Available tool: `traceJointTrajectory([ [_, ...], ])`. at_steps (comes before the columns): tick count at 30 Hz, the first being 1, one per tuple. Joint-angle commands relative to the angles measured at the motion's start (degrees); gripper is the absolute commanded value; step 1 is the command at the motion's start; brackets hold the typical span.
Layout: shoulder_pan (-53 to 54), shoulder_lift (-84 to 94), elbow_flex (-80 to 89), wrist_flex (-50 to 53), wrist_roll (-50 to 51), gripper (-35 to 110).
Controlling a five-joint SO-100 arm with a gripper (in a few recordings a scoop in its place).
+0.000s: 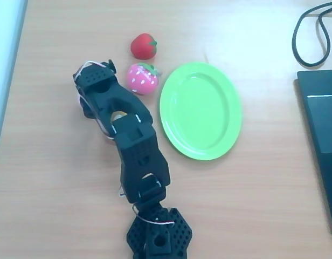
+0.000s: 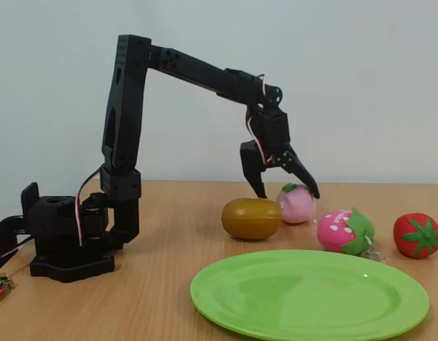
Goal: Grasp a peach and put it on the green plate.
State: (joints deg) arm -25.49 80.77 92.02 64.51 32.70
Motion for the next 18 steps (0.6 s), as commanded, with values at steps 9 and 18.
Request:
traceJointTrajectory([
  [9,-1.05,-3.96,-5.45,-0.26,0.18,44],
  [18,-0.88,-5.1,-6.59,-0.62,0.7,35],
])
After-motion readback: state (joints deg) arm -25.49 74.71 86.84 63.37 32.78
